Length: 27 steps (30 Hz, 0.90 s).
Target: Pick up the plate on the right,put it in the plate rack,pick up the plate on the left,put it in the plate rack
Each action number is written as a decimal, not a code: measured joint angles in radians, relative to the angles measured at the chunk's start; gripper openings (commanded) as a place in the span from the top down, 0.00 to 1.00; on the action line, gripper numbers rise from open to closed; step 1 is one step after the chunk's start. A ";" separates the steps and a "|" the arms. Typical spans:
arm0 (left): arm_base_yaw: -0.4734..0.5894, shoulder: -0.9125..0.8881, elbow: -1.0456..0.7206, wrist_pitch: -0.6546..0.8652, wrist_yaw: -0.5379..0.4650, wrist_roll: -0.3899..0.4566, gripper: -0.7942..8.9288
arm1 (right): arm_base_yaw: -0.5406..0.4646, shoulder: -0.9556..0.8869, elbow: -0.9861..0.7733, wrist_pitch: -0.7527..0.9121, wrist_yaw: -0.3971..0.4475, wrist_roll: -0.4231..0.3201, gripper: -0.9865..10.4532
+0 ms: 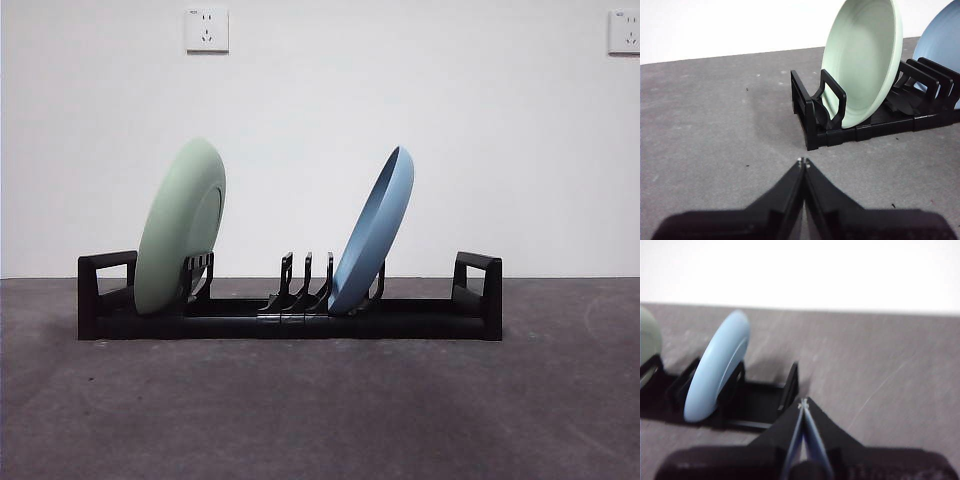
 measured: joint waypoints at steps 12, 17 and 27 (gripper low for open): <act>0.000 0.000 0.000 0.000 0.000 0.000 0.92 | -0.204 -0.290 -0.317 0.091 -0.199 -0.023 0.91; 0.000 0.000 0.000 0.000 0.000 0.000 0.92 | -0.248 -0.335 -0.438 0.127 -0.202 0.020 0.91; 0.000 0.000 0.000 0.000 0.000 0.000 0.92 | -0.252 -0.388 -0.525 0.134 -0.206 0.058 0.91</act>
